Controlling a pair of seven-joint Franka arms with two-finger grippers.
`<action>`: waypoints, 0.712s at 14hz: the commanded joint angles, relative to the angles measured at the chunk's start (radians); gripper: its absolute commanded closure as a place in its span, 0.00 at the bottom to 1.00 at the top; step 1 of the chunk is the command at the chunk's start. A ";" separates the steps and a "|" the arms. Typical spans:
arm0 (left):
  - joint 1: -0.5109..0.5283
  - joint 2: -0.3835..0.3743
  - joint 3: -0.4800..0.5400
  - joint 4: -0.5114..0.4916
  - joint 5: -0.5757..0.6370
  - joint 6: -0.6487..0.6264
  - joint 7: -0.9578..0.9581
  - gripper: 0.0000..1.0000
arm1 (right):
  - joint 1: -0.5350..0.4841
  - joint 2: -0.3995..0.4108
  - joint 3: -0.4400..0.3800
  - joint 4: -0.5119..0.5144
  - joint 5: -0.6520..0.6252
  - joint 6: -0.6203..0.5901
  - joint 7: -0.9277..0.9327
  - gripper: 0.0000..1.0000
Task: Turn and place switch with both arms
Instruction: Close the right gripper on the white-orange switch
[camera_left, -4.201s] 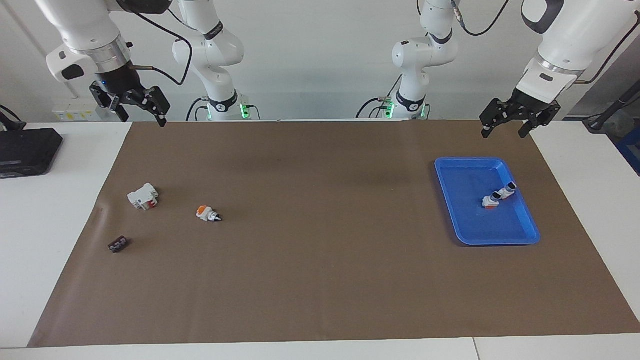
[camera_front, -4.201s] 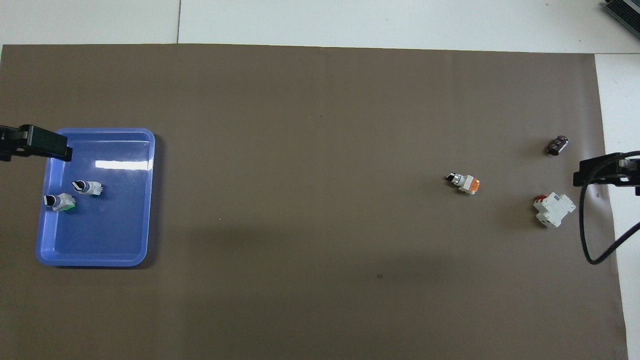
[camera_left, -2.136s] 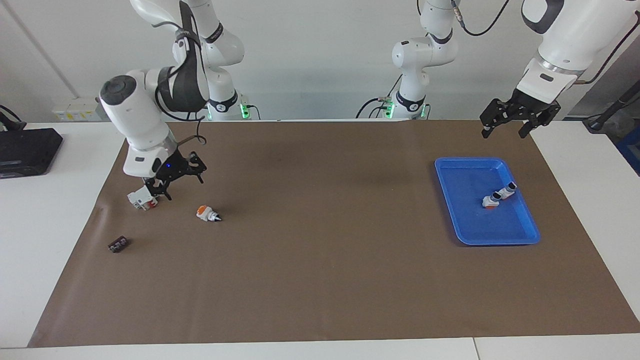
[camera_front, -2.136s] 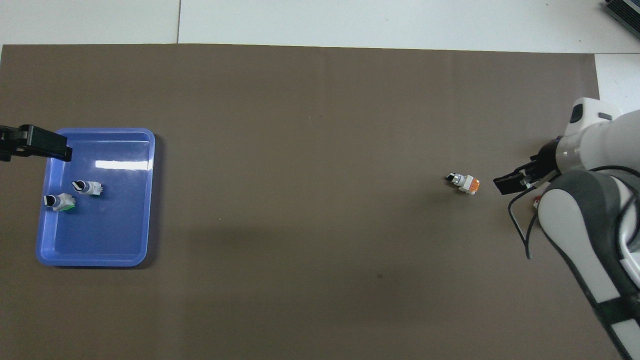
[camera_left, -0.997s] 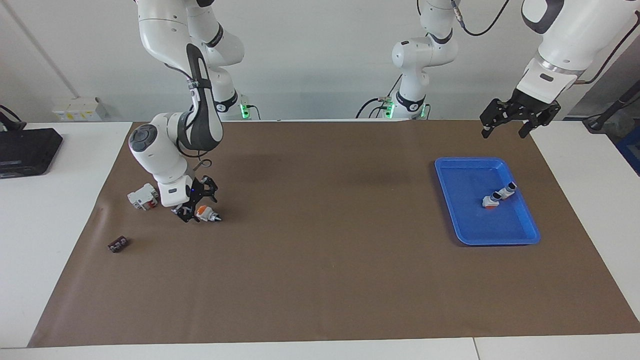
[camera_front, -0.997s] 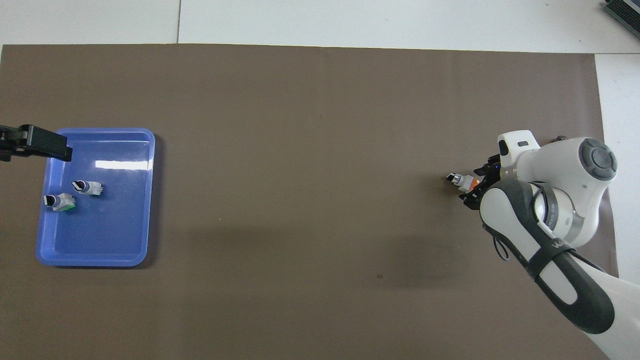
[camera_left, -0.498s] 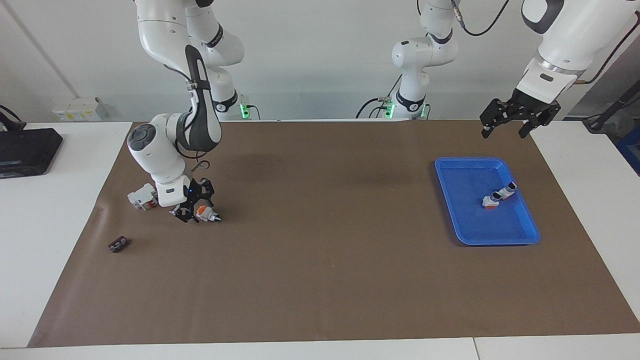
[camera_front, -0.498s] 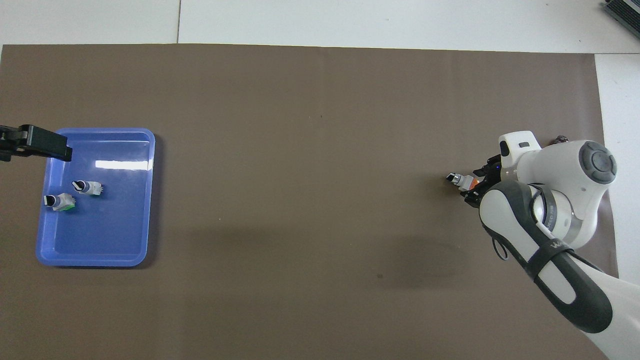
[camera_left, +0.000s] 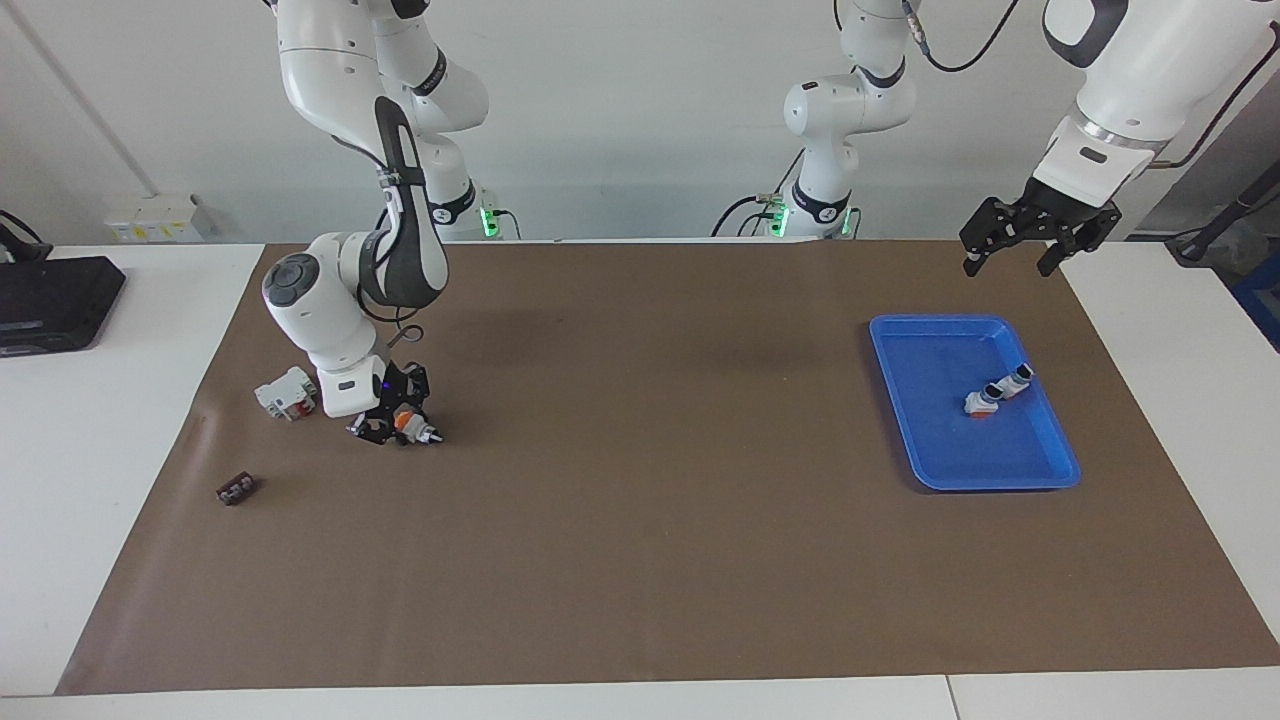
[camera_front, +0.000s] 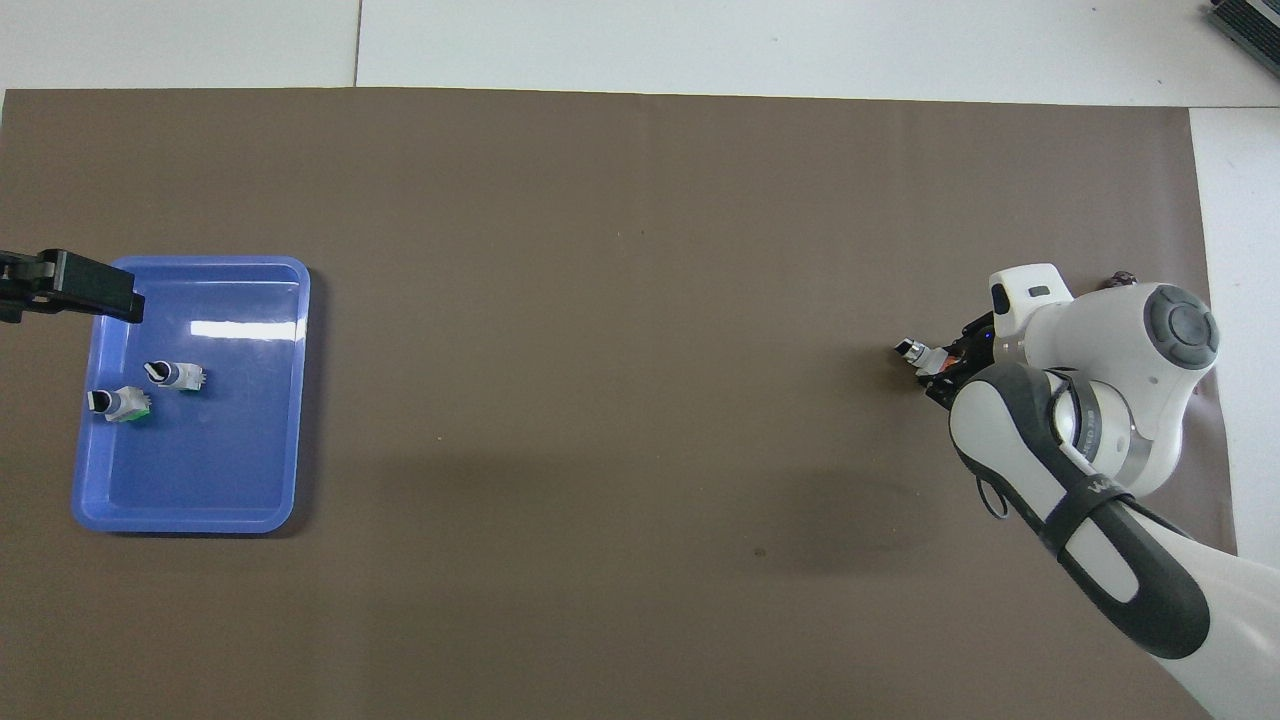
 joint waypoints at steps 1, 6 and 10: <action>0.007 -0.031 -0.001 -0.038 0.013 0.015 0.006 0.00 | -0.006 -0.002 0.005 0.003 0.029 -0.040 -0.037 1.00; 0.007 -0.031 -0.001 -0.038 0.013 0.015 0.006 0.00 | 0.072 -0.062 0.048 0.174 0.059 -0.236 -0.189 1.00; 0.007 -0.031 -0.001 -0.038 0.013 0.015 0.006 0.00 | 0.080 -0.059 0.095 0.216 0.480 -0.226 -0.381 1.00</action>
